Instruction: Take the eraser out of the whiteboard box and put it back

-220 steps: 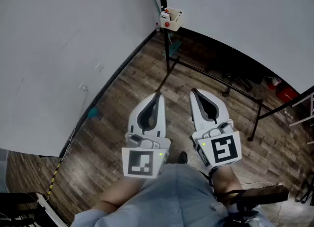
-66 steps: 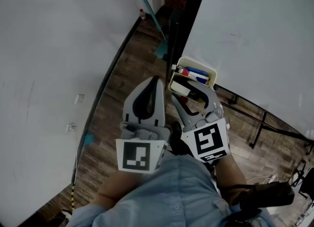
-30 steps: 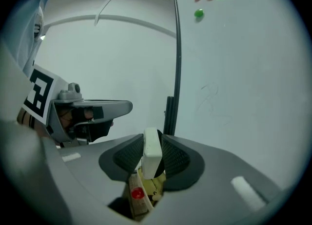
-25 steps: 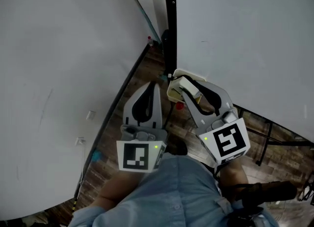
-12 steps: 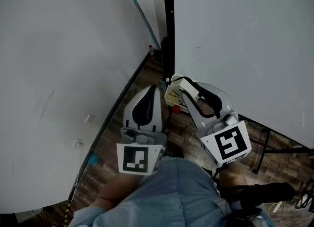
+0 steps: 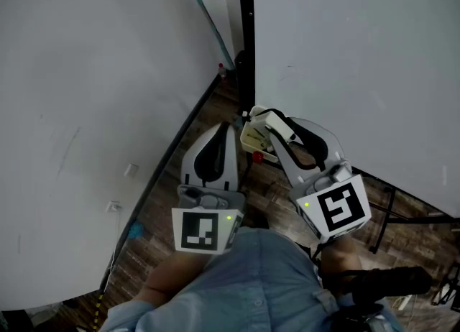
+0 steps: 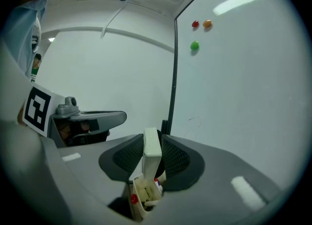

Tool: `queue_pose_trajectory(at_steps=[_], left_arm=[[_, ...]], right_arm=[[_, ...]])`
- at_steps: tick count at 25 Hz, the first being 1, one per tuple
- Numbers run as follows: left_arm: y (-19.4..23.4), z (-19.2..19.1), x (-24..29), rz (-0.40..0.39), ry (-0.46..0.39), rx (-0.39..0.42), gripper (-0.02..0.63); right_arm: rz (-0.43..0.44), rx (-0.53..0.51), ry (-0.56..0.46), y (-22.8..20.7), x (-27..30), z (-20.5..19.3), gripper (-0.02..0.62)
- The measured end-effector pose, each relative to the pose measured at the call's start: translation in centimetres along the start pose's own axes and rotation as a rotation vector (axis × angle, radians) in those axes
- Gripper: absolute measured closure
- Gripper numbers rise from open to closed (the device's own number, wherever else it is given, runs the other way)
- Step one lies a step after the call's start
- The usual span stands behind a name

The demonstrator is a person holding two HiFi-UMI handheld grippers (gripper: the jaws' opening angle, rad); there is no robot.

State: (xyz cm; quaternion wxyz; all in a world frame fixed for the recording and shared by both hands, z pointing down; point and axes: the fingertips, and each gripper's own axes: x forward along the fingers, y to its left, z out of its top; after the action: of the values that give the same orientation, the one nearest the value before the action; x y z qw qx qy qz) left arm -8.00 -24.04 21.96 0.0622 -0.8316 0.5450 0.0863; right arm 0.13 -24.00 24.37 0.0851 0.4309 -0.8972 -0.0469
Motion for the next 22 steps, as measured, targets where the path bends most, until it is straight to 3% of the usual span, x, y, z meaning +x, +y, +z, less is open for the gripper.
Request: queue_pose_trajectory(at_steps=[22], left_arm=[[0.9, -3.1, 0.9, -0.014, 0.091, -0.057, 0.601]], right_arm=[[0.016, 0.041, 0.126, 0.1, 1.8, -4.4, 0.491]])
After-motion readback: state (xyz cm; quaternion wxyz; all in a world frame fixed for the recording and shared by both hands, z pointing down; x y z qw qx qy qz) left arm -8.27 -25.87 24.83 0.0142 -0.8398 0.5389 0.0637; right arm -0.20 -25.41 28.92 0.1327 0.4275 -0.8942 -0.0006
